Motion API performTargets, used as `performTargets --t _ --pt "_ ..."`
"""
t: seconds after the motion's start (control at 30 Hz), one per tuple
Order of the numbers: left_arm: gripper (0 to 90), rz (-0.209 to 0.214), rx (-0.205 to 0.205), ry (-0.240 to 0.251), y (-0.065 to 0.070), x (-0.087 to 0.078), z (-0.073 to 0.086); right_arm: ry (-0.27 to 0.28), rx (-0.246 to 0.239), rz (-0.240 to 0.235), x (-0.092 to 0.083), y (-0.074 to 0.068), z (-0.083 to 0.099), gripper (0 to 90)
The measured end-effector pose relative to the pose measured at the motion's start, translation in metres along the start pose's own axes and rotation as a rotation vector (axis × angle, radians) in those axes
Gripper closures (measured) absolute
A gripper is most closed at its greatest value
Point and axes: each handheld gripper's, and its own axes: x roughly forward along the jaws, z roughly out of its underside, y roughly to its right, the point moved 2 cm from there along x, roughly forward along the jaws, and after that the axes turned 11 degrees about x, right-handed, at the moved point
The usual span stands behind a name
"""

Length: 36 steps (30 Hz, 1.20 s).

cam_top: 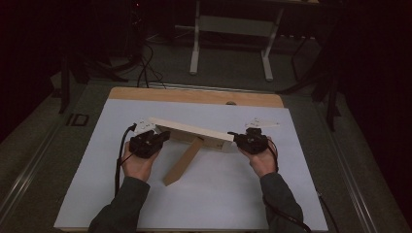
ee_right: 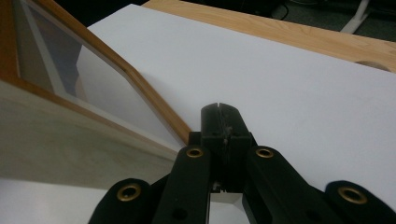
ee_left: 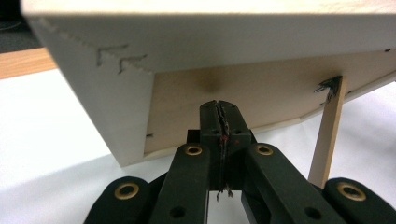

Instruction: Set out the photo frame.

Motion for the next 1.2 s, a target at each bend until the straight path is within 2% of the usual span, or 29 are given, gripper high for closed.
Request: performTargets --t 0.23,0.37,0.67,0.87,1.2 --pt "90.0 -0.003 -0.014 0.005 0.002 0.002 -0.002 0.001 -0.014 -0.021 0.003 -0.004 0.002 89.9" --pt "90.0 -0.001 -0.008 0.009 0.005 0.003 -0.004 0.003 -0.015 -0.027 0.003 -0.005 0.002 89.9" --pt "90.0 0.018 0.01 0.024 0.016 0.006 -0.013 0.01 -0.023 -0.038 0.001 -0.009 0.001 90.0" --pt "90.0 0.03 0.047 0.022 0.026 0.007 -0.021 0.01 -0.028 -0.045 0.0 -0.01 0.001 89.9" --pt "90.0 0.048 0.051 0.027 0.03 0.008 -0.026 0.004 -0.034 -0.054 -0.001 -0.012 0.001 89.9"
